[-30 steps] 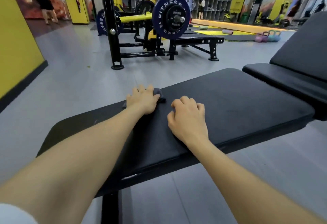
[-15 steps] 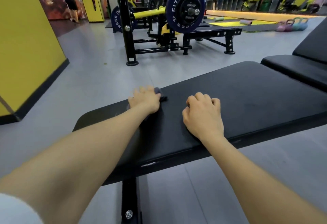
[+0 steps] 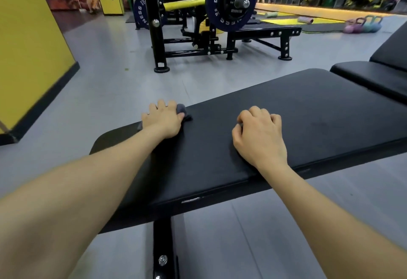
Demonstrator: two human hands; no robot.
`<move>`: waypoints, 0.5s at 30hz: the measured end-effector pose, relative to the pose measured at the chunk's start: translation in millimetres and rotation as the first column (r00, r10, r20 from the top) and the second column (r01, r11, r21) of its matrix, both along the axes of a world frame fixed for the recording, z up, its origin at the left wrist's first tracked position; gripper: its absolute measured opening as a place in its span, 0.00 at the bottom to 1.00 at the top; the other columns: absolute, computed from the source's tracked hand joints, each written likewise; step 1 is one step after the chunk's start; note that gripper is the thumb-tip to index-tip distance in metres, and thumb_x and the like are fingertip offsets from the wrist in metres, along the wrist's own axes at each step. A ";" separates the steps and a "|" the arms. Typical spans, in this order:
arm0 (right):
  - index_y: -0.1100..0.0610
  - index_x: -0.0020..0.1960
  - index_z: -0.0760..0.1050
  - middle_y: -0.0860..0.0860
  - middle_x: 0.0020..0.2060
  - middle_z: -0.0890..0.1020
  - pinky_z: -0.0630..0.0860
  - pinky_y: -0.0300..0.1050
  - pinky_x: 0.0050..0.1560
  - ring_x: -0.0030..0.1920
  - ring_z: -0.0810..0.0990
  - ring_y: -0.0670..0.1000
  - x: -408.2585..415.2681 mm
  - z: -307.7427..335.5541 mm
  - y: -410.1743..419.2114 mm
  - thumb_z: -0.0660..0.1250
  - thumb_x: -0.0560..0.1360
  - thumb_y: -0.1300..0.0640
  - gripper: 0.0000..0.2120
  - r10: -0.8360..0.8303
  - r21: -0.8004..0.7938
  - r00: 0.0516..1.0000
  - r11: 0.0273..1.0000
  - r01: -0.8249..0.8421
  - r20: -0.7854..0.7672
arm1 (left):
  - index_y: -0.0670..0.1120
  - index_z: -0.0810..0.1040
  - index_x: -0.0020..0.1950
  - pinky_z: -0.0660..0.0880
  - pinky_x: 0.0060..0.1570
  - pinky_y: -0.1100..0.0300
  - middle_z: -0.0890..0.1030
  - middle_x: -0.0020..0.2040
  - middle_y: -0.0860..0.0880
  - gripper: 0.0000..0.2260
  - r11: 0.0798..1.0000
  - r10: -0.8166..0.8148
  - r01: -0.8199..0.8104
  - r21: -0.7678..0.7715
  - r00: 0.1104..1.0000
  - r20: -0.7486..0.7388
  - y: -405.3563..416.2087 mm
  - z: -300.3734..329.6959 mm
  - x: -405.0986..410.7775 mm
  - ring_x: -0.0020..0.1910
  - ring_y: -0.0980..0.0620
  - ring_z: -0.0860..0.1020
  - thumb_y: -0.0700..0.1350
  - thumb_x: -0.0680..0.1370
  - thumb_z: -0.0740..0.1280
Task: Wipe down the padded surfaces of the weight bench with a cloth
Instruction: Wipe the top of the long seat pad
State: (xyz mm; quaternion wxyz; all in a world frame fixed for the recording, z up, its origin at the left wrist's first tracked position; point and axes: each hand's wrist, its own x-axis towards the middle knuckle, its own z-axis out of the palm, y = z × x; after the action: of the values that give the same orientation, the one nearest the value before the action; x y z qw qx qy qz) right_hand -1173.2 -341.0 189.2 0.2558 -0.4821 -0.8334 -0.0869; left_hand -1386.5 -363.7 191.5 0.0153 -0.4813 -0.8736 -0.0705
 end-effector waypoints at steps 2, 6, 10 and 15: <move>0.56 0.48 0.75 0.50 0.46 0.75 0.60 0.47 0.56 0.48 0.72 0.53 0.6 -0.8 0.6 0.56 0.75 0.56 0.09 0.004 0.020 1.000 1.000 -0.004 -0.015 | 0.47 0.63 0.67 0.63 0.61 0.46 0.64 0.67 0.43 0.20 0.994 -0.105 0.105 0.024 0.994 -0.001 -6.9 2.9 24.2 0.66 0.41 0.63 0.58 0.80 0.52; 0.56 0.48 0.76 0.51 0.46 0.77 0.59 0.47 0.55 0.49 0.73 0.54 2.0 -1.0 -1.0 0.58 0.74 0.57 0.09 -0.002 0.049 0.999 0.999 0.004 -0.046 | 0.49 0.64 0.61 0.64 0.54 0.49 0.67 0.60 0.47 0.17 0.894 -0.427 0.438 0.096 0.897 -0.114 -38.0 0.4 66.9 0.60 0.44 0.66 0.59 0.79 0.53; 0.56 0.50 0.76 0.51 0.46 0.77 0.60 0.47 0.56 0.49 0.73 0.54 2.7 0.0 -0.6 0.57 0.75 0.57 0.10 -0.001 0.032 0.997 0.999 0.004 -0.079 | 0.48 0.64 0.63 0.65 0.58 0.49 0.67 0.62 0.45 0.19 0.914 -0.404 0.403 0.042 0.914 0.042 -17.8 7.3 32.5 0.63 0.44 0.65 0.59 0.79 0.53; 0.57 0.48 0.75 0.51 0.45 0.76 0.60 0.48 0.56 0.48 0.72 0.54 0.5 -0.3 0.3 0.56 0.75 0.56 0.10 -0.017 0.041 0.999 0.999 0.019 -0.050 | 0.47 0.62 0.68 0.63 0.60 0.47 0.64 0.66 0.43 0.21 0.992 -0.126 0.126 -0.004 0.992 0.023 5.3 2.0 24.6 0.65 0.42 0.63 0.58 0.81 0.51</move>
State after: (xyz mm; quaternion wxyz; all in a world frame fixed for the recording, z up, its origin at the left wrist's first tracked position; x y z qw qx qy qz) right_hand -1172.6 -340.7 188.9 0.2857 -0.4861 -0.8204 -0.0946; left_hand -1361.9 -358.4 193.5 -0.0004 -0.5346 -0.8418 -0.0743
